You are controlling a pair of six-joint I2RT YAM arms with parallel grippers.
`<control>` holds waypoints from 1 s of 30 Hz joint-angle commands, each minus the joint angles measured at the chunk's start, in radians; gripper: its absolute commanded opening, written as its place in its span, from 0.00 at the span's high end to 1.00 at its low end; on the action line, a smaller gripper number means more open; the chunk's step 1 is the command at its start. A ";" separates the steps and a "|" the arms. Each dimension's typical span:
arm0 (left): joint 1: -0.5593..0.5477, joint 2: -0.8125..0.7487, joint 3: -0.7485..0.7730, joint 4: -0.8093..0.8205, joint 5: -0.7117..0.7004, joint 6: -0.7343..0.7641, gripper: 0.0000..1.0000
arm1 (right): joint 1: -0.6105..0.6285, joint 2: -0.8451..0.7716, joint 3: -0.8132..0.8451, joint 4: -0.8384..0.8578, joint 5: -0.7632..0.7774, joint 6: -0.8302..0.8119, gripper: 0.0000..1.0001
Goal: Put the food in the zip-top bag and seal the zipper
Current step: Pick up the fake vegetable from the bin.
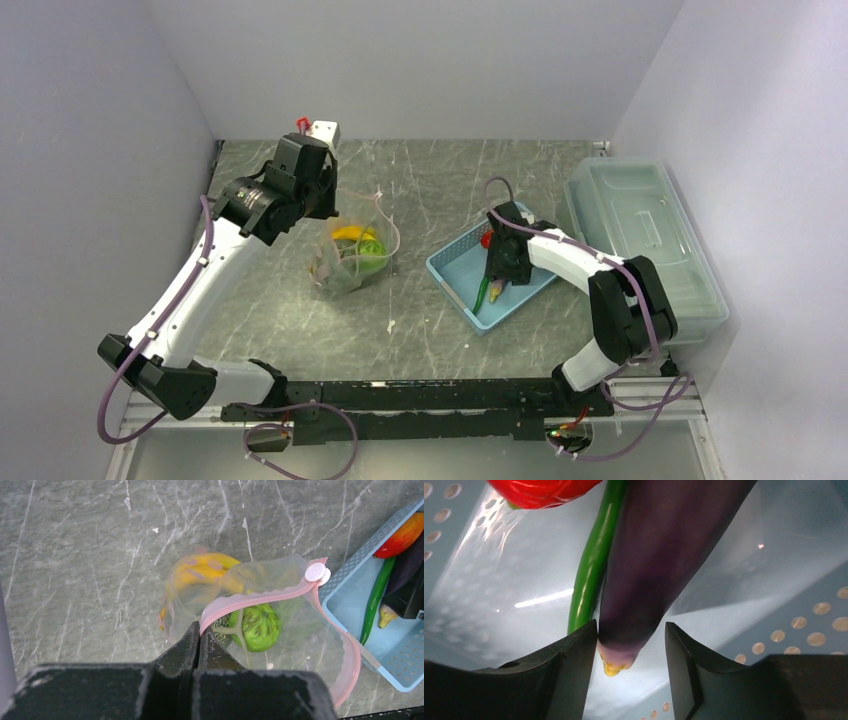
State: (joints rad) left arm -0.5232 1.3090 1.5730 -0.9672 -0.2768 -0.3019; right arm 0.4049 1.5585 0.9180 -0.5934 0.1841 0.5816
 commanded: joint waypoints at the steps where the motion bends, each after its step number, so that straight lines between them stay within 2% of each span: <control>1: 0.005 -0.014 0.029 0.036 0.036 -0.013 1.00 | -0.005 0.024 -0.013 0.044 0.059 0.041 0.46; 4: 0.006 -0.015 0.024 0.033 0.041 -0.015 1.00 | -0.005 0.031 -0.017 0.053 0.063 0.047 0.53; 9: 0.006 -0.024 0.011 0.037 0.049 -0.019 1.00 | -0.005 -0.004 -0.007 0.030 0.079 0.045 0.84; 13: 0.008 -0.029 0.000 0.039 0.057 -0.021 1.00 | -0.005 -0.069 0.032 -0.022 0.104 0.028 1.00; 19: 0.009 -0.031 -0.007 0.044 0.068 -0.021 1.00 | -0.004 -0.163 0.110 -0.114 0.087 -0.008 1.00; 30: 0.011 -0.037 -0.017 0.053 0.083 -0.020 1.00 | 0.012 -0.274 0.238 -0.298 -0.113 -0.155 1.00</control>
State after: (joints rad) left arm -0.5175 1.3060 1.5578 -0.9581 -0.2123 -0.3099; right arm 0.4057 1.3231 1.0943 -0.7883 0.1661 0.5060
